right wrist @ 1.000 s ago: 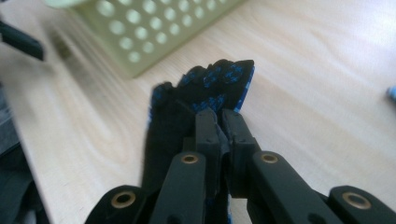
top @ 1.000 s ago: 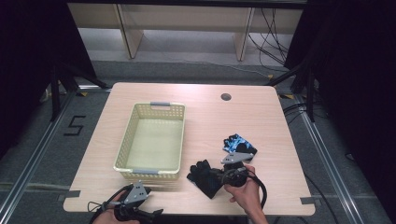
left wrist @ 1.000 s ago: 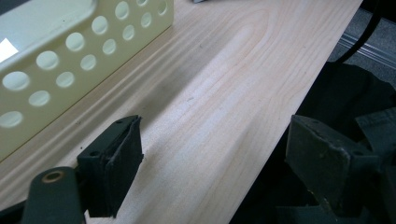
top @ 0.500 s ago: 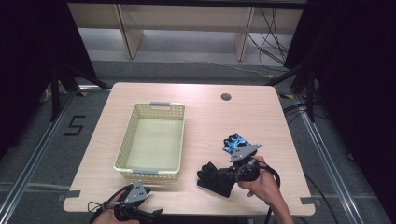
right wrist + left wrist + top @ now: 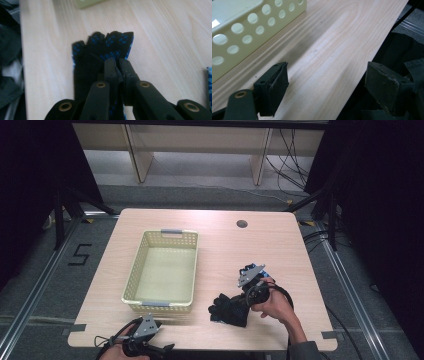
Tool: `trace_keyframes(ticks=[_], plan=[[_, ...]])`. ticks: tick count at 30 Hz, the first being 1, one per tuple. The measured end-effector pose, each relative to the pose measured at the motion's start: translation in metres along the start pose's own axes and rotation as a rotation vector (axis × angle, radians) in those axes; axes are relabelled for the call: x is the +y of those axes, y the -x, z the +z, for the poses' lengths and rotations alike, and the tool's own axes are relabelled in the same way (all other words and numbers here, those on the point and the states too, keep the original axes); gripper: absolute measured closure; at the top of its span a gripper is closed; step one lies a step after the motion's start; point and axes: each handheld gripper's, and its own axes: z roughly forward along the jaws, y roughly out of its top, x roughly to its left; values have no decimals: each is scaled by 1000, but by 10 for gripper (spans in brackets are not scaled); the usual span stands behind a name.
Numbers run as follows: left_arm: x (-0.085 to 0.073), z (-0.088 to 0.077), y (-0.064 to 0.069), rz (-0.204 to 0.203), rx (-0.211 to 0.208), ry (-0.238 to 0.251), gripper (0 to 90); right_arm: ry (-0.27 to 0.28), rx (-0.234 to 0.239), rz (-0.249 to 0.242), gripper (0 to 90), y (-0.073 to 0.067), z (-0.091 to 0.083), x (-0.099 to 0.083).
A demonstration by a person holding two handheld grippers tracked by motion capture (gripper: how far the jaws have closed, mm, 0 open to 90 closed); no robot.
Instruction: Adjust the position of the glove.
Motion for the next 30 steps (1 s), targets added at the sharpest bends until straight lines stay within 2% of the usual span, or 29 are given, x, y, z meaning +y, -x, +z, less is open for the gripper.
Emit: trace_keyframes(ticks=[1,2,4,6,8,9,10,11,13,14,15,16,17,18,19,20,21,22,23,27,28,29,30], plan=[[0,0,0,-1,-1,3,181,-30,-6,21,858,1,2,-1],[0,0,0,-4,0,5,181,-40,-12,-1,857,4,6,-1],[0,0,0,0,1,3,181,-49,-12,-15,852,8,11,-1],[0,0,-1,10,0,6,181,-72,-18,15,830,7,13,0],[1,-1,-1,9,-6,15,181,-84,-24,19,812,7,16,0],[0,0,1,-5,-5,13,180,-89,-33,-5,780,7,18,0],[0,0,1,-5,-5,13,181,-89,-33,-5,780,7,18,0],[0,-1,0,-3,-19,3,181,-96,-35,35,728,6,16,0],[0,0,0,-5,-12,12,181,-95,-45,50,697,6,15,0],[0,-1,1,-7,-13,13,181,-68,-70,88,637,6,9,0],[0,-1,0,5,-8,7,181,2,-105,102,629,8,0,-1],[1,-2,0,12,-7,10,181,2,-105,102,629,8,0,-1],[1,-2,0,17,-6,10,180,53,-138,152,609,9,-14,-2],[1,-2,0,17,-6,10,180,86,-160,179,608,9,-18,-3],[1,-1,1,6,-6,9,180,124,-215,189,600,13,-28,-5],[1,-1,1,6,-6,9,180,124,-215,189,600,13,-28,-5],[0,-1,1,5,-9,8,180,145,-240,190,592,15,-32,-7],[0,-1,1,6,-9,7,180,154,-279,220,590,17,-40,-9],[1,0,1,1,-7,12,180,168,-346,250,591,19,-47,-14],[0,-1,2,5,-9,9,180,132,-377,284,589,20,-49,-19],[0,-1,1,4,-6,10,180,100,-381,285,588,21,-49,-21],[1,-1,1,1,-7,13,180,95,-391,287,591,23,-49,-22],[1,-2,1,16,-9,12,180,105,-400,284,598,25,-46,-24]])
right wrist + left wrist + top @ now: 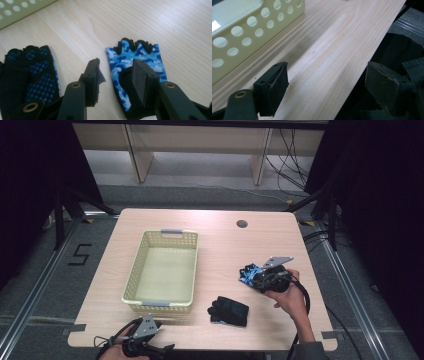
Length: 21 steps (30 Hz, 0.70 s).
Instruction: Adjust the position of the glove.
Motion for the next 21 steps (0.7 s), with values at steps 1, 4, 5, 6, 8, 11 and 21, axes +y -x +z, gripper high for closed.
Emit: trace_keyframes(ticks=[1,4,5,6,8,11,21], plan=[[0,0,0,4,-3,5,180,-7,-1,26,598,-1,2,-2],[0,0,0,6,0,6,180,-32,6,20,608,4,7,-5],[0,0,0,5,0,7,180,-44,-1,13,615,5,8,-6],[0,0,1,-4,-3,7,180,-50,-3,30,620,7,11,-9],[-1,0,2,-14,-5,4,180,-62,0,37,623,8,14,-11],[0,1,1,-4,-3,6,180,-70,3,24,624,10,19,-14],[-1,1,1,-12,-1,0,179,-78,4,4,619,10,28,-15]])
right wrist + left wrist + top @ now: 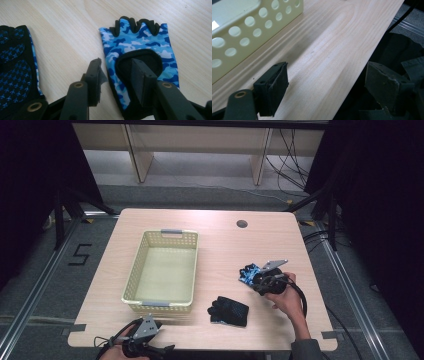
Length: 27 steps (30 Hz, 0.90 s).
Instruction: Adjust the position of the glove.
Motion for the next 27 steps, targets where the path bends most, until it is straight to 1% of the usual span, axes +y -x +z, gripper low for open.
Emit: trace_keyframes(ticks=[1,2,4,7,8,9,10,11,12,13,14,15,16,17,18,19,20,21,23,27], plan=[[0,0,0,-1,0,1,180,8,-6,-11,619,1,1,-1],[0,0,0,2,-2,-2,180,3,0,20,620,0,2,-1],[0,0,0,-5,0,5,180,2,2,24,623,1,3,-2],[0,0,0,-2,2,2,180,2,-3,25,627,3,5,-3],[0,-1,0,10,-5,-4,180,4,3,25,630,4,6,-4],[0,-1,0,10,-5,-4,180,4,3,25,630,4,6,-4],[0,-1,0,11,-3,-3,180,-22,-1,5,644,5,6,-4],[0,-1,0,11,-3,-3,180,-22,-1,5,644,5,6,-4],[1,-1,-1,29,-3,-4,180,-13,0,8,659,4,9,-4],[1,-1,-1,29,-3,-4,180,-13,0,8,659,4,9,-4],[0,-1,0,19,-4,-4,180,-10,-5,6,691,4,10,-4],[0,-1,0,19,-4,-4,180,-10,-5,6,691,4,10,-4],[0,0,0,0,0,1,180,-12,-9,-7,706,6,9,-4],[0,0,0,-2,1,2,180,-11,-15,-14,728,7,10,-5],[0,1,0,-2,1,2,180,-7,-12,-19,772,8,11,-6],[0,1,0,-2,1,2,180,-7,-12,-19,772,8,11,-6],[0,0,0,-7,-3,2,179,0,-5,-30,821,9,12,-7],[0,0,0,-7,-3,2,180,0,-5,-30,821,9,12,-7],[0,0,0,-4,1,5,179,-6,2,-29,851,9,12,-7],[0,1,0,-3,0,1,178,12,18,-35,866,12,11,-8]])
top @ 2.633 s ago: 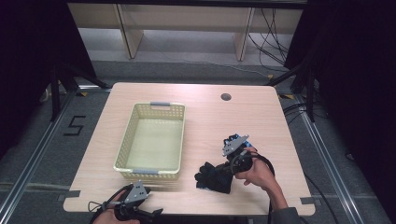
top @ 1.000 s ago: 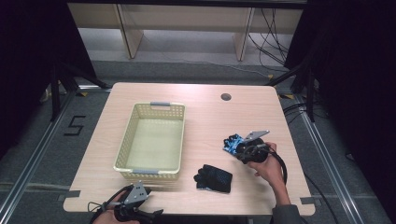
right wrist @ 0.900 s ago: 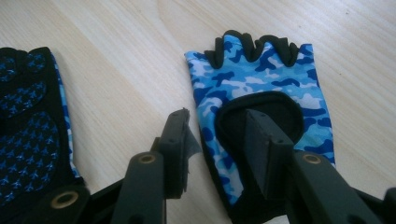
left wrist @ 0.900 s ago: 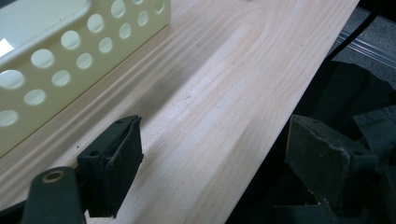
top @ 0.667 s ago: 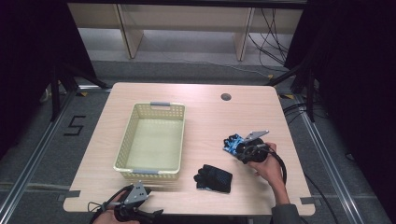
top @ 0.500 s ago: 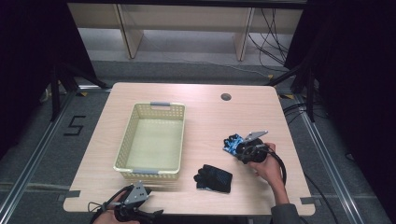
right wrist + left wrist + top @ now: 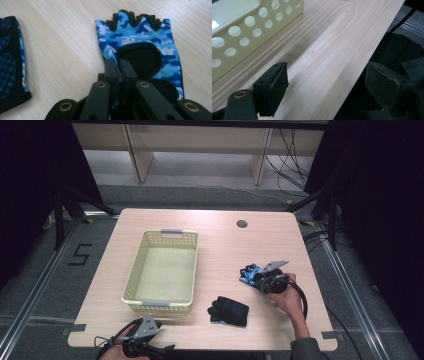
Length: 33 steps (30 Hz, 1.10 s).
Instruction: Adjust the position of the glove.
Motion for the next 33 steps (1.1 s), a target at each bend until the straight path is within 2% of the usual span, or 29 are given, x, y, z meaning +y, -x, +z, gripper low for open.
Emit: trace_keyframes(ticks=[2,3,5,8,9,11,12,13,15,16,17,22,23,26,27,28,29,30,31,32,33], plan=[[0,0,0,-1,0,1,178,2,-7,17,866,-1,-3,0],[0,-1,0,1,2,-1,179,14,-2,46,868,-2,-5,0],[0,0,0,0,-2,-1,179,27,-6,27,868,0,-5,0],[0,-1,0,-3,-4,6,177,33,7,67,869,-1,-14,2],[0,-1,0,-8,-4,5,177,43,-2,57,869,1,-17,3],[0,0,0,-6,-2,2,177,110,11,51,870,5,-29,5],[0,0,0,-6,-3,5,177,114,18,61,871,6,-35,6],[0,0,0,-2,-2,1,177,159,18,52,873,6,-37,7],[0,-1,0,4,0,0,176,182,36,46,873,6,-55,11],[0,-1,0,4,0,0,176,182,36,46,873,6,-55,11],[0,-1,0,-9,-10,15,177,208,41,50,873,5,-62,12],[0,-1,0,0,-1,-2,176,224,64,58,874,-2,-70,15],[1,-2,-1,13,-6,5,177,237,68,44,874,-5,-73,17],[1,-2,-1,17,-5,6,177,241,78,24,874,-11,-77,19],[0,-2,-1,1,-4,7,177,261,88,14,874,-17,-81,21],[0,-2,-1,1,-4,7,177,261,88,14,874,-17,-81,21],[0,-2,0,-8,-2,9,177,274,100,-10,874,-24,-84,24],[0,-2,0,-8,-2,9,177,274,100,-10,874,-24,-84,24],[1,-3,-1,16,-4,8,177,276,120,-48,874,-32,-87,27],[1,-3,-1,16,-4,8,177,276,120,-48,874,-32,-87,27],[1,-3,-1,15,-4,8,177,290,127,-65,874,-40,-89,30]])
